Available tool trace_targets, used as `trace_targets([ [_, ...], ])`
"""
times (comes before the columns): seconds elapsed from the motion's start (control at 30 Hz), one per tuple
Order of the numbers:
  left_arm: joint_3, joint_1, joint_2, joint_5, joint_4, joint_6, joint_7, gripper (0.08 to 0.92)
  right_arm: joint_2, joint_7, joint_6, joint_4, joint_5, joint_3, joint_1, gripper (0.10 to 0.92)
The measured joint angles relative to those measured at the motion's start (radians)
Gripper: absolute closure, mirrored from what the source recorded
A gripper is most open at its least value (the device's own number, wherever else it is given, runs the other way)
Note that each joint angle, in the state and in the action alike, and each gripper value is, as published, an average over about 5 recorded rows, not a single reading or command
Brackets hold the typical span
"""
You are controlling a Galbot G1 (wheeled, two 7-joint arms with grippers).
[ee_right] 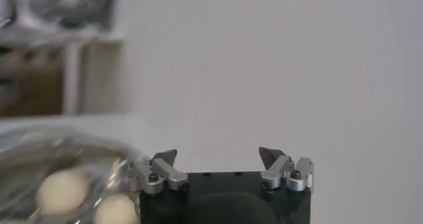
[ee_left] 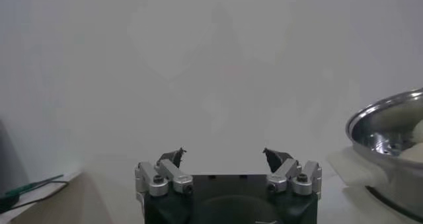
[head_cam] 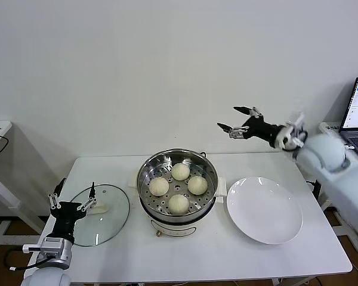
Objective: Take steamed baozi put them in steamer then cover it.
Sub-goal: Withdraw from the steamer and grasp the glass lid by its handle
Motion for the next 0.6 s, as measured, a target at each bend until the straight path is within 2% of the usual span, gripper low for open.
trace_targets([
  [0.3,0.006,-0.013,-0.011,0.012,0.041,-0.04,-0.017,0.177,0.22,0.213,0.153,0.157,-0.15,0.309,-0.485,0.203],
  [0.6,0.017,0.004,-0.012,0.069,0.082,-0.092,-0.023,0.177,0.431,0.311,0.311,0.206,-0.296,0.407,-0.795,0.203],
])
